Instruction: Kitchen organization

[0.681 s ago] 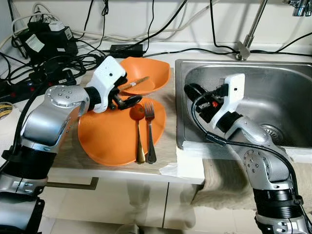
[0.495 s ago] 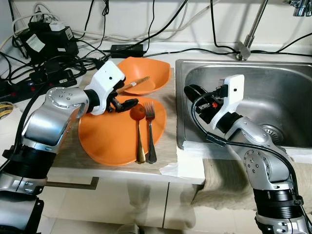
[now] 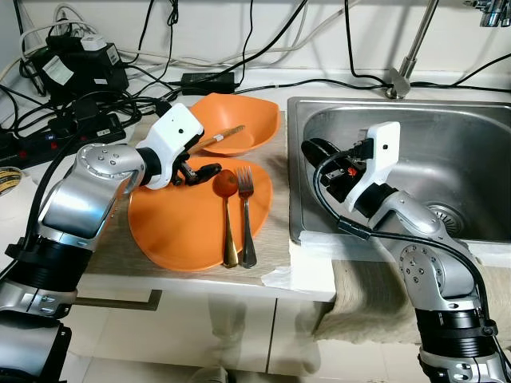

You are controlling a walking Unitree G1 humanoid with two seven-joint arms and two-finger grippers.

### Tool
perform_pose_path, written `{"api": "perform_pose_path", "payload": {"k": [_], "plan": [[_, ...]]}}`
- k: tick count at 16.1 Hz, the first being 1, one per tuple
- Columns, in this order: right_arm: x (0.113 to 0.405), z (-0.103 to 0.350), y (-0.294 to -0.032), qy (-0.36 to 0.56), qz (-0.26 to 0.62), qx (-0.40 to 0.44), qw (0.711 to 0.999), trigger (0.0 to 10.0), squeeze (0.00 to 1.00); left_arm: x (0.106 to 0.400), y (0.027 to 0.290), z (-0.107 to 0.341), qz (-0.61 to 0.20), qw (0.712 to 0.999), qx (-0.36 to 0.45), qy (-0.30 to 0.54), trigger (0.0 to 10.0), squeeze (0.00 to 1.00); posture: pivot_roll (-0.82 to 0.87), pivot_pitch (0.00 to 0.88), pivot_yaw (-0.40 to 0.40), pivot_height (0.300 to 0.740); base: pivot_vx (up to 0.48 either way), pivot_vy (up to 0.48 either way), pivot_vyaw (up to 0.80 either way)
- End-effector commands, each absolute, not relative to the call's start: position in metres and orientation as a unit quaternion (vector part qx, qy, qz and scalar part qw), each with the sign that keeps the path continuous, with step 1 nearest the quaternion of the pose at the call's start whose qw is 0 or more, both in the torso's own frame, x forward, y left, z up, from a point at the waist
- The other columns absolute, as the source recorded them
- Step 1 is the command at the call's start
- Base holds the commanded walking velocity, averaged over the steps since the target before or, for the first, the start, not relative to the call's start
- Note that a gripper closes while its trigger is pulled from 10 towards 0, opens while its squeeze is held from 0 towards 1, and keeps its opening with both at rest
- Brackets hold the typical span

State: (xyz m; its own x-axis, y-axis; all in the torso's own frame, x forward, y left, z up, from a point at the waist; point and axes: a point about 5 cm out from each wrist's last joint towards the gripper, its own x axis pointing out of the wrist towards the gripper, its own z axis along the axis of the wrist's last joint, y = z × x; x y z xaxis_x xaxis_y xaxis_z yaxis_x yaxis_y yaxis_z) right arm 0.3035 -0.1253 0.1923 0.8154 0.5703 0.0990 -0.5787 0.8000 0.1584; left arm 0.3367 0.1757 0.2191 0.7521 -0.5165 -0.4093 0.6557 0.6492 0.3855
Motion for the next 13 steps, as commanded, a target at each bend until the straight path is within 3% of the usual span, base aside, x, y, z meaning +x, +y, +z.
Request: {"api": "perform_pose_path", "payload": {"k": [1,2,3,13], "plan": [[0.3053,0.1955,-0.1246,-0.024,0.304,0.089,0.948,10.0,0.00,0.3388,0.1759,0.2235,-0.323,0.895,0.279,0.129,10.0,0.00,0.07,0.000,0.057,0.740,0.000,0.000,0.00],[0.3052,0.1954,-0.1246,-0.024,0.305,0.089,0.948,10.0,0.00,0.3389,0.1759,0.2224,-0.323,0.894,0.280,0.132,5.7,0.00,0.07,0.000,0.057,0.740,0.000,0.000,0.00],[0.3051,0.1954,-0.1245,-0.024,0.305,0.089,0.948,10.0,0.00,0.3390,0.1756,0.2217,-0.324,0.894,0.279,0.133,0.0,0.00,0.07,0.000,0.058,0.740,0.000,0.000,0.00],[0.3057,0.1944,-0.1244,-0.020,0.306,0.087,0.948,10.0,0.00,0.3403,0.1769,0.2190,-0.318,0.897,0.276,0.134,0.0,0.00,0.07,0.000,0.051,0.740,0.000,0.000,0.00]]}}
